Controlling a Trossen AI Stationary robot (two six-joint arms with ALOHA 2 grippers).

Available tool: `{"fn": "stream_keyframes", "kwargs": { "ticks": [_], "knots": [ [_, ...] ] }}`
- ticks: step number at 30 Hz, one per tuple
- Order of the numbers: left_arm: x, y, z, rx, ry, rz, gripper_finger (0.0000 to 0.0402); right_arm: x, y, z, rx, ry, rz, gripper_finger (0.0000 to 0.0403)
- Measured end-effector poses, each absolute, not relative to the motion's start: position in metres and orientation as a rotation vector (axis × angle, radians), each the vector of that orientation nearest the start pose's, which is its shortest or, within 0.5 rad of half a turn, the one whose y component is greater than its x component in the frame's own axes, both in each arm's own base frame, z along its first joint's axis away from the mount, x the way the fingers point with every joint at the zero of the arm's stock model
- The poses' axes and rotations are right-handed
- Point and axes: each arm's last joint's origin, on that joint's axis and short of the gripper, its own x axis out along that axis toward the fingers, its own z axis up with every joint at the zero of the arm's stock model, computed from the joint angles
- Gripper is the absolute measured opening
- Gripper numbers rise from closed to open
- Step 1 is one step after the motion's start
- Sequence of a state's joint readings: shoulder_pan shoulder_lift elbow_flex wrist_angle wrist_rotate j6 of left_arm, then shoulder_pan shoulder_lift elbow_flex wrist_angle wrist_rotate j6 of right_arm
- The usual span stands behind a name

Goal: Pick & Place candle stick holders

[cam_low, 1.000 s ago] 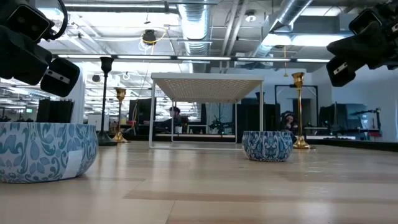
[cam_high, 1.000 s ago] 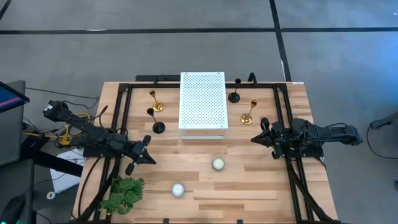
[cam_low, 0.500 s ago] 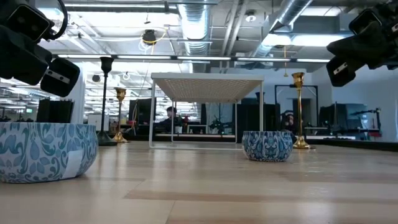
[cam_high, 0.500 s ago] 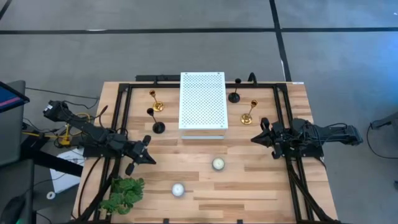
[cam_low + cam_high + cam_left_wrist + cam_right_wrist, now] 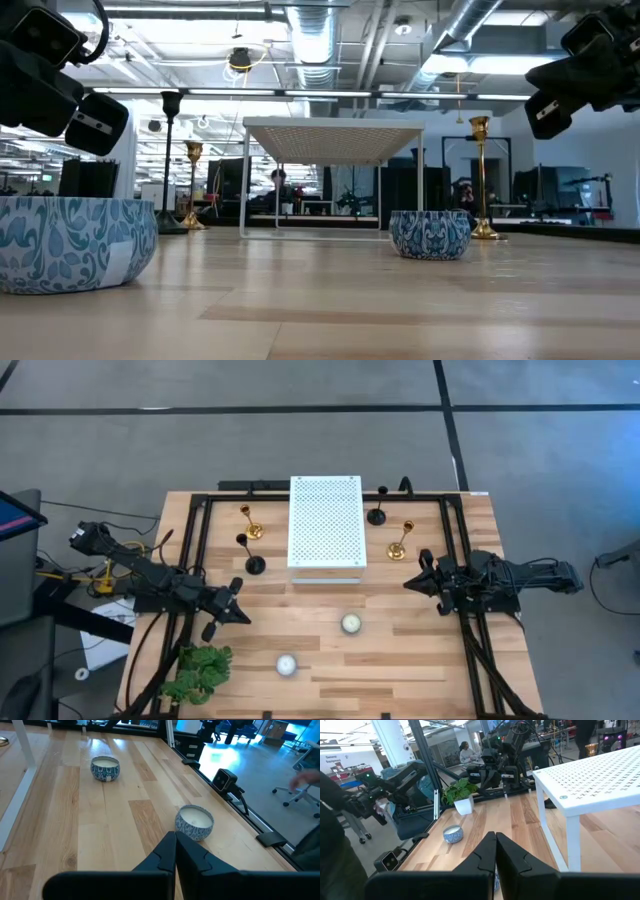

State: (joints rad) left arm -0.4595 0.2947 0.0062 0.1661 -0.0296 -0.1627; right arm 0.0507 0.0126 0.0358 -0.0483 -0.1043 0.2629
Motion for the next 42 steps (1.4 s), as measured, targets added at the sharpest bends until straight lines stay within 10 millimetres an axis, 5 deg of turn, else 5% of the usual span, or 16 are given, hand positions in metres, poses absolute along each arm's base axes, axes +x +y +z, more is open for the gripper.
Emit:
{"fn": "stream_keyframes", "kwargs": {
  "ticks": [22,30,42],
  "knots": [
    [0.104,-0.051,0.158,-0.141,0.132,-0.421,0.0006,0.096,0.008,0.170,0.263,0.045,0.151,0.0000],
    [0.104,-0.051,0.171,-0.426,0.056,-0.431,0.0006,0.096,0.008,0.170,0.264,0.041,0.151,0.0000],
    [0.101,-0.049,0.196,-0.523,-0.181,-0.481,0.0006,0.096,0.008,0.173,0.650,0.046,0.152,0.0000]
  ]
}}
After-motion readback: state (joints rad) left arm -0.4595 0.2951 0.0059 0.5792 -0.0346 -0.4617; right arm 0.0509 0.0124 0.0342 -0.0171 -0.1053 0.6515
